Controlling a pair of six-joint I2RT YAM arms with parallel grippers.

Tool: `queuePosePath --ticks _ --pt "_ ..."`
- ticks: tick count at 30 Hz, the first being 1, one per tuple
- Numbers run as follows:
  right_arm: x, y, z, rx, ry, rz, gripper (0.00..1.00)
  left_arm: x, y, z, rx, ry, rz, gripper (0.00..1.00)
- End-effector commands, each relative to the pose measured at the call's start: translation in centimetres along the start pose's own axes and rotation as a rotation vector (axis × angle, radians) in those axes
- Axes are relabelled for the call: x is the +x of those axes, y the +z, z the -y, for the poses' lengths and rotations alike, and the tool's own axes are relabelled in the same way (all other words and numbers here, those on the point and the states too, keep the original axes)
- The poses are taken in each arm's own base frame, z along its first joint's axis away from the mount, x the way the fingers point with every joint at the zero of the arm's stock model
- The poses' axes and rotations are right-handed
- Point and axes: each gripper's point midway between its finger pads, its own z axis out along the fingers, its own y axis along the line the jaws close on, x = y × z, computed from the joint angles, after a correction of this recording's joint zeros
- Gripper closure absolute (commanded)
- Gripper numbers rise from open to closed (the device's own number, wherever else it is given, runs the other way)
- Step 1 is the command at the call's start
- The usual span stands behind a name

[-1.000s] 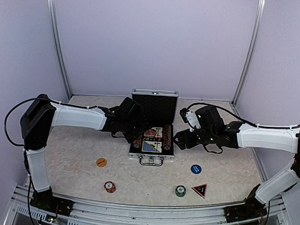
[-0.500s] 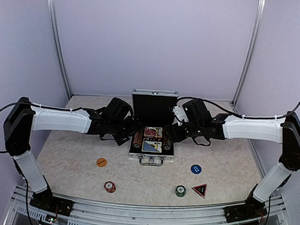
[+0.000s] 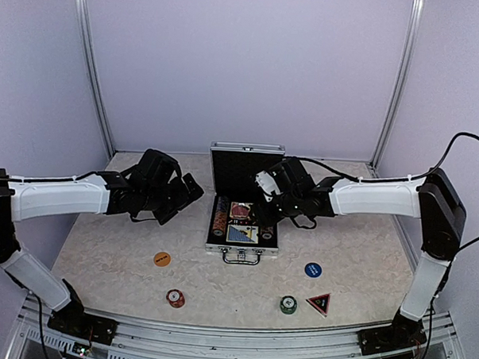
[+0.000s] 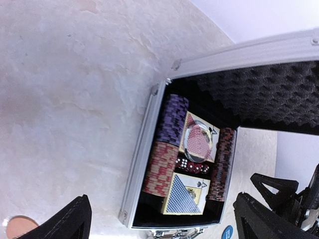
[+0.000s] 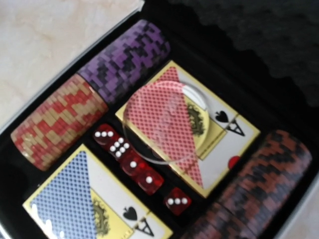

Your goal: Pack up texas hold em set

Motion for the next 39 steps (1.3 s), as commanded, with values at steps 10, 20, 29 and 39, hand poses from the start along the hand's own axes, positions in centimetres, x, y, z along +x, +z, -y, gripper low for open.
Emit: queuePosePath --ticks 10,20,29,39 --pt "-0.8 3.5 -1.1 -0.014 -0.067 -0.039 0.40 -4.1 -4.4 -6.5 -0.134 0.070 0.129 0.01" --pt "-0.6 6.2 -1.6 -0.031 -0.087 -0.068 0.40 -6.8 -6.9 -6.8 -0.176 0.240 0.215 0.01" --pt "0.6 7.7 -1.6 -0.033 -0.089 -0.099 0.41 -5.7 -4.4 -8.0 -0.182 0.386 0.096 0.01" --pt "1.2 8.9 -1.3 -0.012 -0.097 -0.119 0.48 -5.5 -3.5 -6.8 -0.162 0.504 0.007 0.01"
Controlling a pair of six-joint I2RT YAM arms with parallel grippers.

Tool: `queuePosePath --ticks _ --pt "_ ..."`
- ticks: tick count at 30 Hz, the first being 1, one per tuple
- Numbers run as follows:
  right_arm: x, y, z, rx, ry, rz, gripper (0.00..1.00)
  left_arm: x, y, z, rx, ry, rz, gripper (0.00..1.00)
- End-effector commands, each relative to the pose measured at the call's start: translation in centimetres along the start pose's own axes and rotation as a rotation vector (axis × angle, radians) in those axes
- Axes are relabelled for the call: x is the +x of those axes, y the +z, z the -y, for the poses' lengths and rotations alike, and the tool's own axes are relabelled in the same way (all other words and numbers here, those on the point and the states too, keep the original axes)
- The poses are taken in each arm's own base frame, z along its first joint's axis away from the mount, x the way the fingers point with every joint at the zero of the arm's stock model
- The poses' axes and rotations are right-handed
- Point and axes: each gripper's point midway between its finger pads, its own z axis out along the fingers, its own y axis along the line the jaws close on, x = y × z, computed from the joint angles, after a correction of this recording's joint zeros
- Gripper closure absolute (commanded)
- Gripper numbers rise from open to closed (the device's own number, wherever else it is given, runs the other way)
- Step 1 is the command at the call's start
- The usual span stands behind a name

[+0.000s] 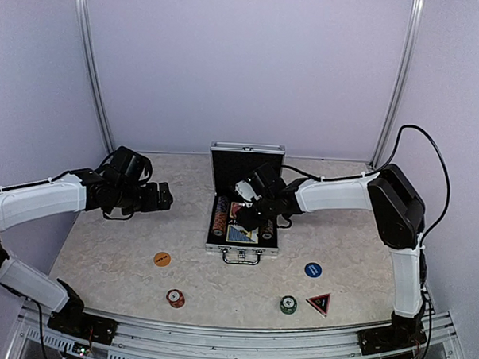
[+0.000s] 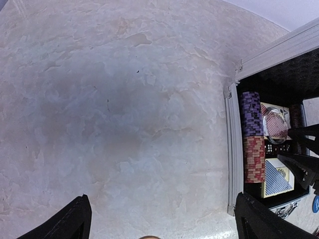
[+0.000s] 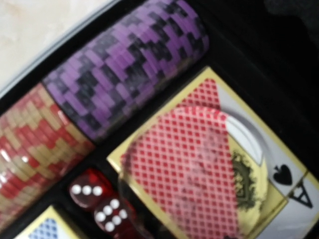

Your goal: Pack up texas hold em set

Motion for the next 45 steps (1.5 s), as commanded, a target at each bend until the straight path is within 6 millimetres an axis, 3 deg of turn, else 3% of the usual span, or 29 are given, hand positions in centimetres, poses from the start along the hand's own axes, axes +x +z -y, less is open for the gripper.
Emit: queuePosePath --ticks 1,12,45 --pt "-0.1 0.7 -0.4 0.007 -0.017 -0.010 0.48 -1.1 -0.2 0.9 0.026 0.101 -0.014 0.01" --pt "-0.6 1.4 -0.2 0.019 -0.019 -0.006 0.50 -0.2 0.9 -0.3 0.025 0.077 -0.032 0.01" --pt "-1.8 3.0 2.5 0.166 -0.015 0.002 0.50 -0.1 1.0 -0.7 0.018 0.056 -0.034 0.01"
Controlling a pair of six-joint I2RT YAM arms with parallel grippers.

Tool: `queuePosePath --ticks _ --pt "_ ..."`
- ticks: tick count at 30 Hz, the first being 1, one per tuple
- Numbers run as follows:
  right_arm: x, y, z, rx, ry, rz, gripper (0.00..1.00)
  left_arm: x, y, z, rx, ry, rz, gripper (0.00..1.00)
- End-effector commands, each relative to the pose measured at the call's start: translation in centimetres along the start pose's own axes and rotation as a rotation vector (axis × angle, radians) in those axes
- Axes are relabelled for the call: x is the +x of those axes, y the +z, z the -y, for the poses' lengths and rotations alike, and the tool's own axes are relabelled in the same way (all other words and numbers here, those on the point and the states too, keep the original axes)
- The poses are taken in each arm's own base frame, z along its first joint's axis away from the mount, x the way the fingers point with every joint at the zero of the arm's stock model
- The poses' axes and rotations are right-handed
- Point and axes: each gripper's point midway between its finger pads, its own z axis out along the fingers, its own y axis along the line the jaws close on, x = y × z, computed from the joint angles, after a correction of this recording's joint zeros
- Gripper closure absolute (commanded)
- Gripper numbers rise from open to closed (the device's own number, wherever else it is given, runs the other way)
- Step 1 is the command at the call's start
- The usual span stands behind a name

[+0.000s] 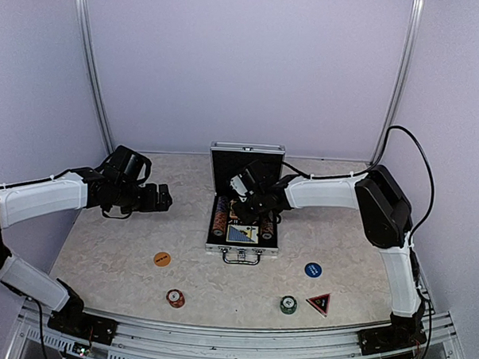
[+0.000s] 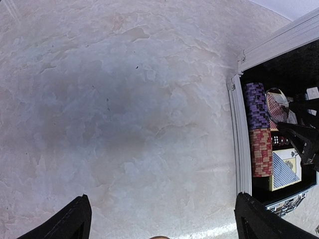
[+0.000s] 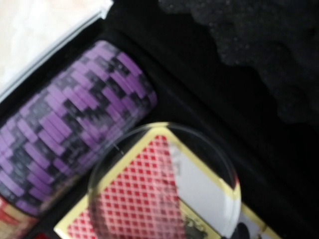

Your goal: Pack up texas hold em set

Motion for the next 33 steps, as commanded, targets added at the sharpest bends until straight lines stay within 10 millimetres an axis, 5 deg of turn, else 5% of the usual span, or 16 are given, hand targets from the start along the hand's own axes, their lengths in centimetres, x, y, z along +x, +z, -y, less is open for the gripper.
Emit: queuePosePath --ticks 1,33 --pt "0.2 1.1 0.1 0.036 -0.007 -0.002 0.50 -0.1 0.3 -0.3 -0.003 -0.012 0.008 0.01" --pt "-1.6 -5.3 -1.0 -0.048 -0.004 0.102 0.41 -0.3 0.0 -0.4 0.000 -0.019 0.016 0.01"
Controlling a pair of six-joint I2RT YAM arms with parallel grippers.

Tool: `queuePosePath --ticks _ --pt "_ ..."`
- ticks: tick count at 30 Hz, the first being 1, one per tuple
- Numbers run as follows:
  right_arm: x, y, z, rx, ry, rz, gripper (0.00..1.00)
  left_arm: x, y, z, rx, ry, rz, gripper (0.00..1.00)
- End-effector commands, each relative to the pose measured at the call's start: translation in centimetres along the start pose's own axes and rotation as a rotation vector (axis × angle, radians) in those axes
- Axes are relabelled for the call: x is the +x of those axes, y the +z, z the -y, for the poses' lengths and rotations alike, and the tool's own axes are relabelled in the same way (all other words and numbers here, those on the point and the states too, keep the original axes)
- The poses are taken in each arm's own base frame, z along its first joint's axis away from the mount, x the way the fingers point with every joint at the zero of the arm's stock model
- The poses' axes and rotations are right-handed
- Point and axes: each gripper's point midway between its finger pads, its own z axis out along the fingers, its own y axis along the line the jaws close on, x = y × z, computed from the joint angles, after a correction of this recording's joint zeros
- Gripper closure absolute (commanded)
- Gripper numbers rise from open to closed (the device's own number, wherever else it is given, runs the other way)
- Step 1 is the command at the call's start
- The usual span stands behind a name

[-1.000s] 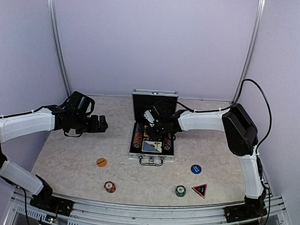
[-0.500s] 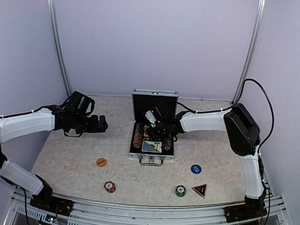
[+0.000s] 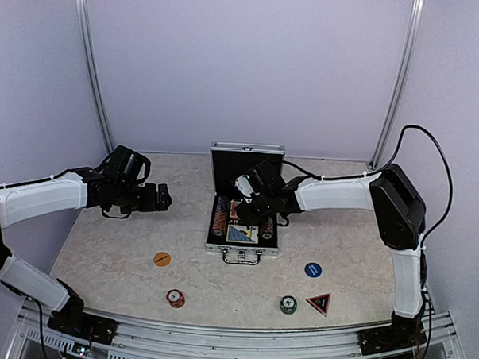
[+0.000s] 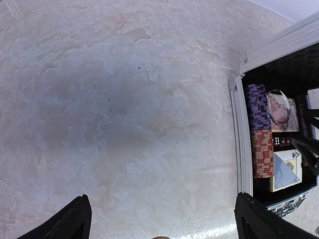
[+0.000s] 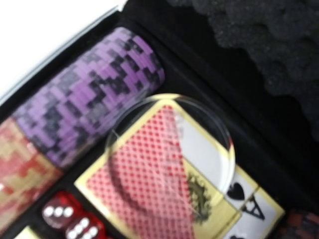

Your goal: Pack up texas hold em set

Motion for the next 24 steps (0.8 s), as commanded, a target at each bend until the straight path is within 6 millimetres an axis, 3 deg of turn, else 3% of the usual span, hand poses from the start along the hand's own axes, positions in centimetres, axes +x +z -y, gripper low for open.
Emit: queuePosePath --ticks 1,15,24 --pt "-2.2 -3.3 -0.8 -0.028 0.003 0.073 0.40 -0.3 0.0 -0.2 0.003 -0.015 0.015 0.01" --pt "-0.4 -9.8 -3.0 -0.045 0.023 0.061 0.28 -0.2 -0.1 -0.2 0.009 -0.015 0.012 0.01" --pt "2.9 -15.6 -1.9 -0.032 0.170 0.032 0.13 -0.3 -0.3 0.0 0.019 -0.014 0.016 0.01"
